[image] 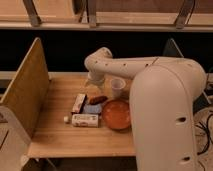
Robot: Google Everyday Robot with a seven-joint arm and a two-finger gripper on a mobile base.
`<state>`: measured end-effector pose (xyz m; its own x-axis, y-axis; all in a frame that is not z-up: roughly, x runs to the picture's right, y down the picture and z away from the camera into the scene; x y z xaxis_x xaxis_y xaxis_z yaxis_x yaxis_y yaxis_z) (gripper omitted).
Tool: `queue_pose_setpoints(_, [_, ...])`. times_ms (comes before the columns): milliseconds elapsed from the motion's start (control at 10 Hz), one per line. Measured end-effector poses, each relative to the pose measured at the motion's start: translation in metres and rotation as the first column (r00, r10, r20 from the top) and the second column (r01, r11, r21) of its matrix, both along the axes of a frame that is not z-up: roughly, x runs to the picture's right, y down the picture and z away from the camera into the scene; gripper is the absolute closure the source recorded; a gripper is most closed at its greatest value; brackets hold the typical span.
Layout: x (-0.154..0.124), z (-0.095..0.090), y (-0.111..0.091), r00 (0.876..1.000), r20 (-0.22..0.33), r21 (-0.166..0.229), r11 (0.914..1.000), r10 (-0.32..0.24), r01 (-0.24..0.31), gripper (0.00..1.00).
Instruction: Place the pepper in the ceramic bowl
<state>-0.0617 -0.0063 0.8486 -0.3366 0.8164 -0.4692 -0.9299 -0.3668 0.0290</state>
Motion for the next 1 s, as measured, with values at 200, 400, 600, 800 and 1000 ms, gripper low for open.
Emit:
queue_pose_setpoints(200, [0.0,0.0,0.0,1.0,-0.001,-0.001,1.0,0.002,-0.002,0.35])
queue_pose_setpoints(400, [0.001,0.0,0.003,1.0,-0.003,-0.012,0.9999,0.008,-0.008,0.35])
queue_pose_setpoints(600, [-0.001,0.01,0.022,1.0,-0.011,-0.067,0.9976,0.016,-0.017,0.35])
queue_pose_setpoints(800, [-0.002,0.027,0.038,1.0,-0.024,-0.118,0.9929,0.016,-0.018,0.35])
queue_pose_setpoints(1000, [-0.002,0.043,0.044,0.999,-0.037,-0.141,0.9898,0.012,-0.017,0.35])
